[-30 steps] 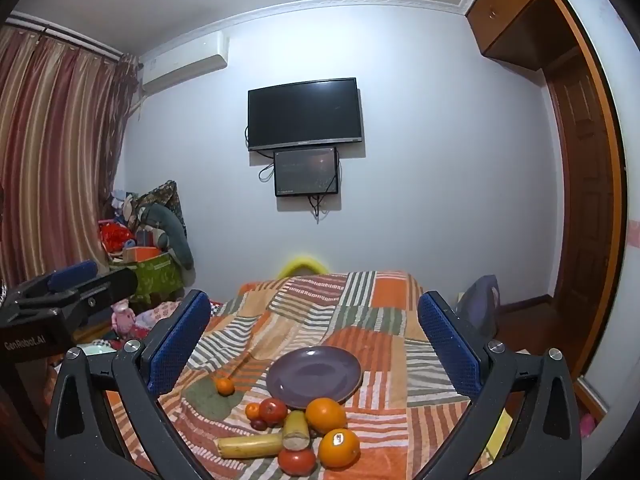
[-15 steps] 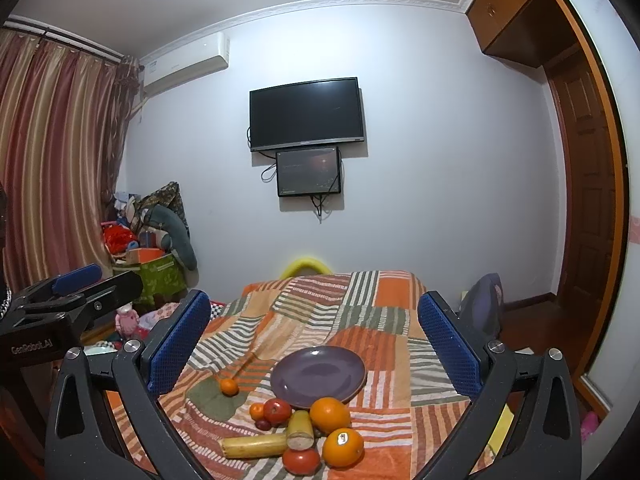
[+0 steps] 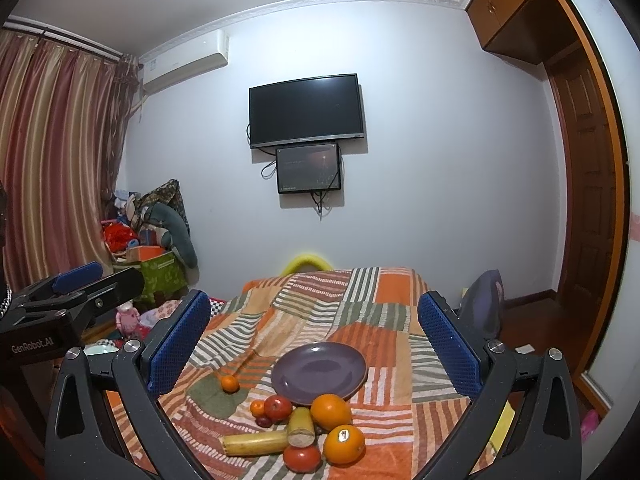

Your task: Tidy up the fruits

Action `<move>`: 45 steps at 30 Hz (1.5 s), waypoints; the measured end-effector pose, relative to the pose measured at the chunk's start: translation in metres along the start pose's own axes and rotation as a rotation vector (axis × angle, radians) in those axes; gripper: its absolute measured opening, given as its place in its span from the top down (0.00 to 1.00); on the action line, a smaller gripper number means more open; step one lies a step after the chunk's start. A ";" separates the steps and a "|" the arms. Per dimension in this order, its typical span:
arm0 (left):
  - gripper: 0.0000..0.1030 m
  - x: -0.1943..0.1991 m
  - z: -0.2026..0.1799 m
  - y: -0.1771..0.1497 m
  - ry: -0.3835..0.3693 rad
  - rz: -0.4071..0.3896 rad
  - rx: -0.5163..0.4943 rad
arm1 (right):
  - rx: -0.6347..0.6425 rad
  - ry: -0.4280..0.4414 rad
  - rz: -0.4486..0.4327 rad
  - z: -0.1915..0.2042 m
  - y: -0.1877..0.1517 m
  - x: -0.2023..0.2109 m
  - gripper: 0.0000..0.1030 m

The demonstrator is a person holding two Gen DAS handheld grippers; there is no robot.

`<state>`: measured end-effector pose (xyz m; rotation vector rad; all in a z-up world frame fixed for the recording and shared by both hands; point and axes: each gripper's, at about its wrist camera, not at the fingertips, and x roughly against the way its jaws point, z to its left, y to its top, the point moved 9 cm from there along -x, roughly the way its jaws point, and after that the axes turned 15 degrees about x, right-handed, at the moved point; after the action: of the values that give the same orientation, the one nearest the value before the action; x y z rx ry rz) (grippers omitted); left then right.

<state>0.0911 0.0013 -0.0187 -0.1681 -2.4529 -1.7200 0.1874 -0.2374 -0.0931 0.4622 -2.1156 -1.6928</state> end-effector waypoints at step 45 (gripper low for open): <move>0.00 -0.004 -0.001 -0.001 -0.003 0.003 0.000 | -0.016 0.022 0.021 -0.002 -0.007 -0.008 0.00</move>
<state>0.0949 -0.0002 -0.0201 -0.1747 -2.4535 -1.7199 0.1949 -0.2365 -0.1004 0.4499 -2.0825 -1.6843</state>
